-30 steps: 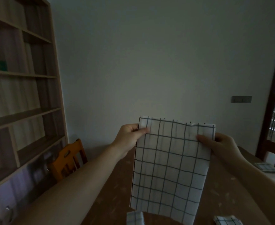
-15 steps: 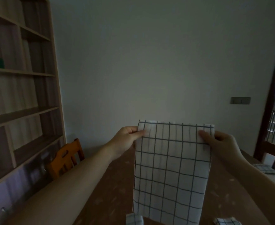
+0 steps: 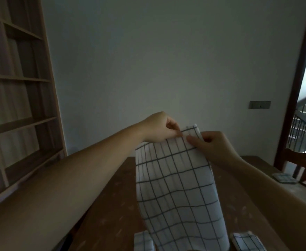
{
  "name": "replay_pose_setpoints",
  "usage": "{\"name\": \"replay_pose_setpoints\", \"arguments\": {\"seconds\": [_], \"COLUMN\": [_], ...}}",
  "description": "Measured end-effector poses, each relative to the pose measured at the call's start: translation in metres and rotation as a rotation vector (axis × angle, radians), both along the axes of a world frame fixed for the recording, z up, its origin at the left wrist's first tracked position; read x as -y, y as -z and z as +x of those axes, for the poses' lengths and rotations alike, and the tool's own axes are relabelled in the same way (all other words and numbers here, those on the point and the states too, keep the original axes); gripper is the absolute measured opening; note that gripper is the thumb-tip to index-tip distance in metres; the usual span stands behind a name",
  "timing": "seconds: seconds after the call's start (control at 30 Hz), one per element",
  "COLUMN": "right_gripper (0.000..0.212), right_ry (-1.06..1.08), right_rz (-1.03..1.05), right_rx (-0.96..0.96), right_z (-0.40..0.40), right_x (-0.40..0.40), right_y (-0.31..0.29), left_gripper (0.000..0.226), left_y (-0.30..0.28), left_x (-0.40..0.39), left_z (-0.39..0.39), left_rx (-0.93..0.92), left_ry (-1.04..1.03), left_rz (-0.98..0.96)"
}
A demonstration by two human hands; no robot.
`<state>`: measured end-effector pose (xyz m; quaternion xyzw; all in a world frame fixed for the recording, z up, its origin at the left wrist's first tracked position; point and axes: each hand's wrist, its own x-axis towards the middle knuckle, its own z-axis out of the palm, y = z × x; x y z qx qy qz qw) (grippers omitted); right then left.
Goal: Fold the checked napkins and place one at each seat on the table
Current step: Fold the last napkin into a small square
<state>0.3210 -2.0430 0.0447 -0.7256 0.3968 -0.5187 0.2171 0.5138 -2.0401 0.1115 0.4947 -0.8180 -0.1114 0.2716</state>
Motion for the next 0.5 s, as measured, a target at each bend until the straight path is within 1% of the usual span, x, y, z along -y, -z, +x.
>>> {"name": "replay_pose_setpoints", "arguments": {"seconds": [0.03,0.07,0.17,0.27,0.33,0.4,0.43,0.5], "right_gripper": [0.040,0.038,0.034,0.039,0.029,0.026,0.027,0.029], "right_ry": [-0.021,-0.049,-0.138,-0.167,-0.174,-0.213,-0.232,-0.208], "right_rz": [0.033,0.075,0.203,0.323,0.381,0.403,0.378,0.258], "right_rx": [0.004,-0.018,-0.207,-0.348,-0.477,-0.601,-0.627,-0.542], "right_z": [-0.003,-0.007,-0.024,-0.037,-0.044,-0.043,-0.038,-0.026], "right_x": [0.000,0.000,-0.004,-0.004,-0.004,-0.006,-0.008,-0.008], "right_y": [0.006,0.015,0.039,0.053,0.055,0.053,0.049,0.040], "left_gripper": [0.004,0.007,0.011,0.011,0.009,0.009,0.009,0.011], "left_y": [0.001,0.000,-0.004,-0.006,-0.006,-0.005,-0.004,-0.001], "left_x": [0.003,0.007,0.016,0.021,0.022,0.021,0.020,0.016], "left_z": [0.002,0.006,0.022,0.033,0.037,0.037,0.035,0.026], "left_rx": [-0.004,-0.022,-0.099,-0.142,-0.158,-0.180,-0.185,-0.187], "left_ry": [-0.016,-0.041,-0.168,-0.259,-0.290,-0.252,-0.200,-0.096], "left_rz": [-0.038,-0.085,-0.212,-0.290,-0.334,-0.312,-0.277,-0.212]}}
